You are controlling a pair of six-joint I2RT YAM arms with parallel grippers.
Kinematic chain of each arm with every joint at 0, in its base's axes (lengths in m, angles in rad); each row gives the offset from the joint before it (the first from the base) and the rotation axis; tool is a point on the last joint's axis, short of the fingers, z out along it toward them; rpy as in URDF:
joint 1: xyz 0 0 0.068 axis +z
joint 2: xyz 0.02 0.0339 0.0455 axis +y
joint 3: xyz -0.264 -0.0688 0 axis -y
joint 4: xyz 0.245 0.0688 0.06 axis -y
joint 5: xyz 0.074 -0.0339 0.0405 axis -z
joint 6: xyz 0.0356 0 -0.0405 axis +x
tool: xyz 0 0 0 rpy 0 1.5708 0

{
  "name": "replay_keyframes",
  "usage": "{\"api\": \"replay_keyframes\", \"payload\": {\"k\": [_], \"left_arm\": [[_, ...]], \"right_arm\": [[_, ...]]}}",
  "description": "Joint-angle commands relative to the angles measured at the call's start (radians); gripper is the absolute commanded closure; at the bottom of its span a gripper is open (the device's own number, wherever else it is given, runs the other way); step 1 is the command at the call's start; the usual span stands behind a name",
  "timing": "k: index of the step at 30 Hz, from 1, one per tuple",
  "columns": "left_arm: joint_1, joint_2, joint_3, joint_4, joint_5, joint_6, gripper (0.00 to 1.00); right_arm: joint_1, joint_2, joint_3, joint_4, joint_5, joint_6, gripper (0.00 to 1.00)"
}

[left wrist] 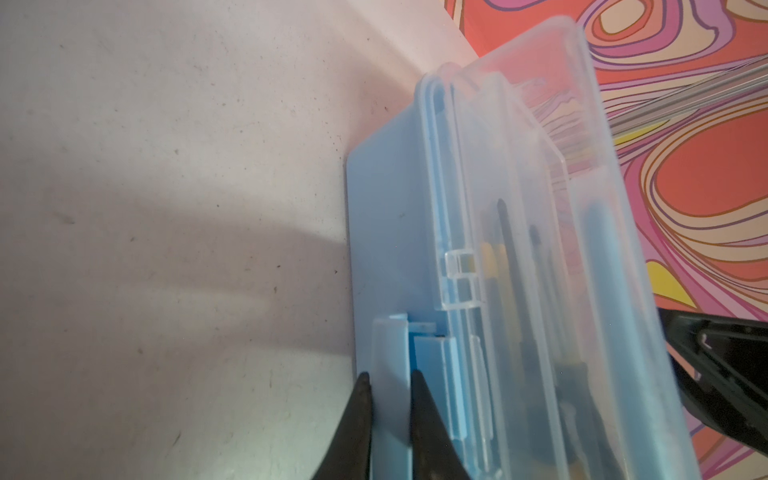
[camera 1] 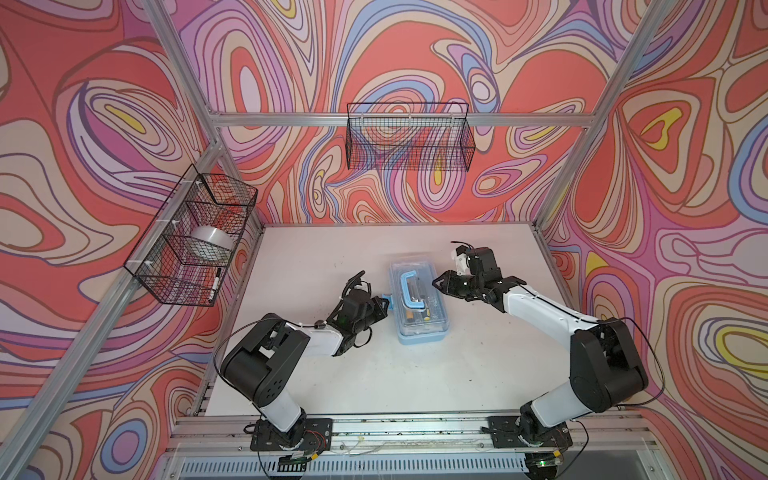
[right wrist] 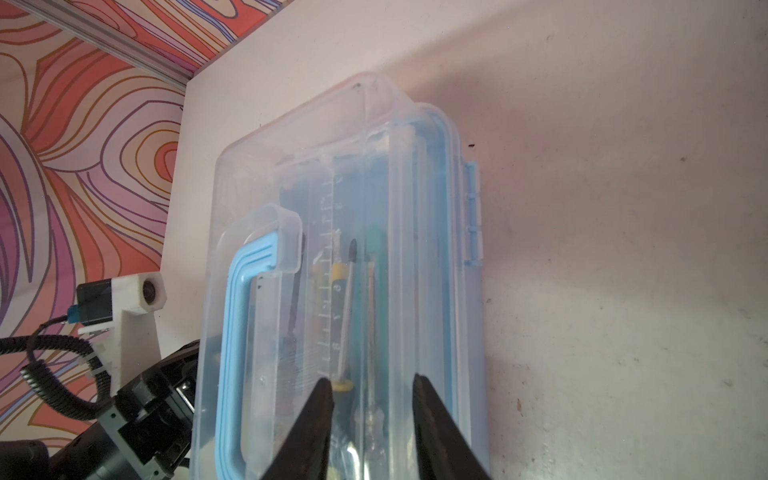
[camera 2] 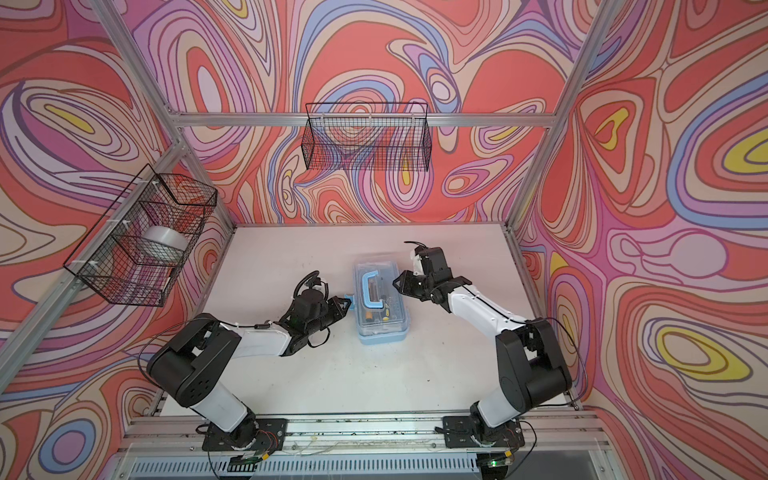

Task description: Pack the tool kit

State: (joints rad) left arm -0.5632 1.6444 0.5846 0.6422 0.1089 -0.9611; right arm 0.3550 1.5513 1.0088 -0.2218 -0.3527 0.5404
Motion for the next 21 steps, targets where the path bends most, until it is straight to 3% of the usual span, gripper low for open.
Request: {"api": "replay_keyframes", "payload": {"k": [1, 21], "left_arm": [[0.008, 0.002, 0.040, 0.012, 0.005, 0.016, 0.85], [0.008, -0.108, 0.063, -0.085, -0.004, 0.035, 0.84]], "right_arm": [[0.010, 0.006, -0.032, -0.053, -0.008, -0.008, 0.67], [0.009, 0.005, -0.027, -0.054, -0.004, -0.014, 0.67]]}}
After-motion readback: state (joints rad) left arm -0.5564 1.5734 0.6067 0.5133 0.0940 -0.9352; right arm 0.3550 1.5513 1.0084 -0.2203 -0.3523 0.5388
